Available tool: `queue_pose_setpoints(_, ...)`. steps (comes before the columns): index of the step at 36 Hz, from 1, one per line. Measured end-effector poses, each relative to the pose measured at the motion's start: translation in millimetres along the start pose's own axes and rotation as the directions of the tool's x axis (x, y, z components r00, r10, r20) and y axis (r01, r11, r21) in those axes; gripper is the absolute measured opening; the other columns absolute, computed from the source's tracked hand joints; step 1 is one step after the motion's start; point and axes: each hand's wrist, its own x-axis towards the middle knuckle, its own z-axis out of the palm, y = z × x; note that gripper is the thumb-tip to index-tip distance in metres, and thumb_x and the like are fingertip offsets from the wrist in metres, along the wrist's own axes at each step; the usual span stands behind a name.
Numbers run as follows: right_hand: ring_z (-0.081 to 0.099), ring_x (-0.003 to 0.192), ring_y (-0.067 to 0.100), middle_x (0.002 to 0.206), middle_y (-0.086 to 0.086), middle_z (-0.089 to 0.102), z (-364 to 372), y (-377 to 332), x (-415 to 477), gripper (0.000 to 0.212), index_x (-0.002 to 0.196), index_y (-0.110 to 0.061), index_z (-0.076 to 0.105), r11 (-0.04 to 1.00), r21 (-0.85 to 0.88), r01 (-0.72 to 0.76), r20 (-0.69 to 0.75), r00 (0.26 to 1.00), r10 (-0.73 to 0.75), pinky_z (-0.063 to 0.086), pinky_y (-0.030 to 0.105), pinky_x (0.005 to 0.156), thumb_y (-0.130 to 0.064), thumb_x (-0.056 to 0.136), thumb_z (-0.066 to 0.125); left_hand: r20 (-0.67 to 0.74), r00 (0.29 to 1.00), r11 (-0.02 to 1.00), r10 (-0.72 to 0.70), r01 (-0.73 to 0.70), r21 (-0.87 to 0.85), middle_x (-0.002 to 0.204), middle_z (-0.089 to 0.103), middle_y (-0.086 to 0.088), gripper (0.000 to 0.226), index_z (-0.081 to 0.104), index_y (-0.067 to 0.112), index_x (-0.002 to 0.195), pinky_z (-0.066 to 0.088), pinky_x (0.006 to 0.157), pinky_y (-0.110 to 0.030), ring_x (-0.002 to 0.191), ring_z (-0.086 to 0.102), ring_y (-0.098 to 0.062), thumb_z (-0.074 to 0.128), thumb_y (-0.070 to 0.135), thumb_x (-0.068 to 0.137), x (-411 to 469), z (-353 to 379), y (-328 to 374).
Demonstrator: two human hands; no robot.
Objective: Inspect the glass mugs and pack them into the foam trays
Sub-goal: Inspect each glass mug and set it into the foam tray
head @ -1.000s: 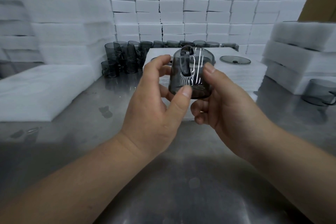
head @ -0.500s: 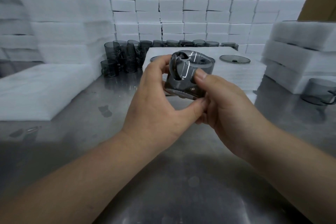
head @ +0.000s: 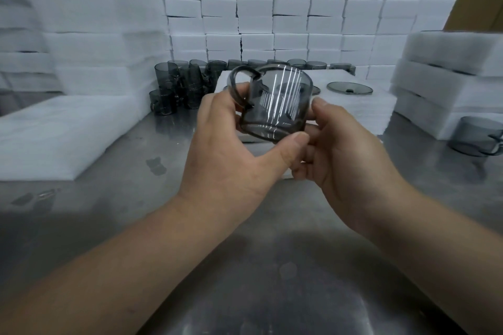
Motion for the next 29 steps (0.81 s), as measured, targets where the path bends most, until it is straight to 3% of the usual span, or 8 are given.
queue_pose_setpoints(3,0.047,0.045,0.010,0.071,0.004,0.053,-0.6,1.5,0.3,0.034,0.104,-0.003,0.059,1.000,-0.008,0.024,-0.031,0.999,-0.024,0.037,0.023,0.044,-0.031,0.095,0.041,-0.004,1.000,1.000,-0.003,0.003,-0.009,0.104,0.046,0.017,0.047,0.040,0.049,0.100,0.040,0.072,-0.008,0.093,0.051,0.008,0.054,0.066,0.058,0.8,-1.3,0.8)
queue_pose_setpoints(7,0.048,0.046,0.010,0.071,0.004,0.058,-1.5,1.7,0.2,0.025,0.095,-0.009,0.059,0.998,-0.020,0.063,-0.032,0.997,-0.064,0.038,0.022,0.044,-0.031,0.093,0.045,-0.001,1.000,1.000,-0.009,0.009,-0.020,0.098,0.045,0.018,0.044,0.043,0.046,0.097,0.037,0.066,-0.005,0.086,0.051,0.008,0.054,0.066,0.060,1.0,-1.6,1.7)
queue_pose_setpoints(13,0.047,0.043,0.011,0.063,-0.001,0.057,1.0,0.7,1.3,0.027,0.078,-0.020,0.066,0.997,-0.014,0.071,-0.001,0.997,-0.071,0.038,0.023,0.043,-0.040,0.076,0.048,-0.013,1.000,1.000,-0.020,0.020,-0.024,0.096,0.051,0.014,0.038,0.043,0.044,0.089,0.034,0.064,-0.002,0.081,0.049,0.011,0.052,0.067,0.059,1.1,-2.7,2.7)
queue_pose_setpoints(17,0.049,0.046,0.010,0.065,-0.004,0.059,2.4,1.5,1.6,0.031,0.083,-0.021,0.065,0.996,-0.036,0.076,0.037,0.996,-0.075,0.039,0.023,0.044,-0.044,0.077,0.045,-0.012,0.999,0.999,-0.031,0.030,-0.039,0.098,0.056,0.009,0.037,0.044,0.043,0.087,0.034,0.064,-0.002,0.080,0.050,0.014,0.052,0.066,0.059,1.0,-3.0,2.7)
queue_pose_setpoints(21,0.055,0.051,0.012,0.084,0.011,0.058,2.6,1.1,0.2,0.039,0.104,-0.011,0.061,0.998,0.010,0.059,0.077,0.995,-0.060,0.044,0.023,0.046,-0.042,0.086,0.047,0.007,1.000,0.998,-0.024,0.024,-0.064,0.096,0.054,0.011,0.035,0.046,0.043,0.087,0.035,0.065,-0.002,0.081,0.051,0.012,0.051,0.065,0.062,0.6,-2.9,2.3)
queue_pose_setpoints(23,0.056,0.051,0.012,0.085,0.012,0.061,2.6,0.9,-0.8,0.039,0.112,-0.007,0.058,0.998,0.026,0.052,0.089,0.995,-0.054,0.045,0.023,0.048,-0.038,0.094,0.043,0.018,0.999,0.997,-0.027,0.028,-0.073,0.095,0.053,0.011,0.034,0.046,0.043,0.087,0.035,0.065,-0.002,0.081,0.052,0.012,0.050,0.066,0.062,0.7,-2.8,1.9)
queue_pose_setpoints(26,0.056,0.050,0.011,0.080,0.009,0.061,2.5,0.2,-1.0,0.040,0.110,-0.007,0.059,0.998,0.044,0.033,0.092,0.995,-0.037,0.045,0.023,0.047,-0.038,0.091,0.044,0.037,0.999,0.997,-0.029,0.032,-0.072,0.096,0.053,0.012,0.033,0.047,0.044,0.088,0.036,0.067,-0.003,0.082,0.052,0.011,0.048,0.066,0.063,1.0,-3.0,1.3)
queue_pose_setpoints(29,0.054,0.048,0.010,0.069,0.003,0.060,3.4,-2.0,-1.3,0.038,0.095,-0.011,0.063,0.997,0.069,0.013,0.098,0.995,-0.020,0.045,0.022,0.046,-0.044,0.079,0.053,0.047,0.998,0.997,-0.038,0.041,-0.071,0.098,0.056,0.008,0.032,0.048,0.045,0.087,0.035,0.068,-0.005,0.084,0.052,0.006,0.046,0.066,0.063,1.0,-3.0,1.1)
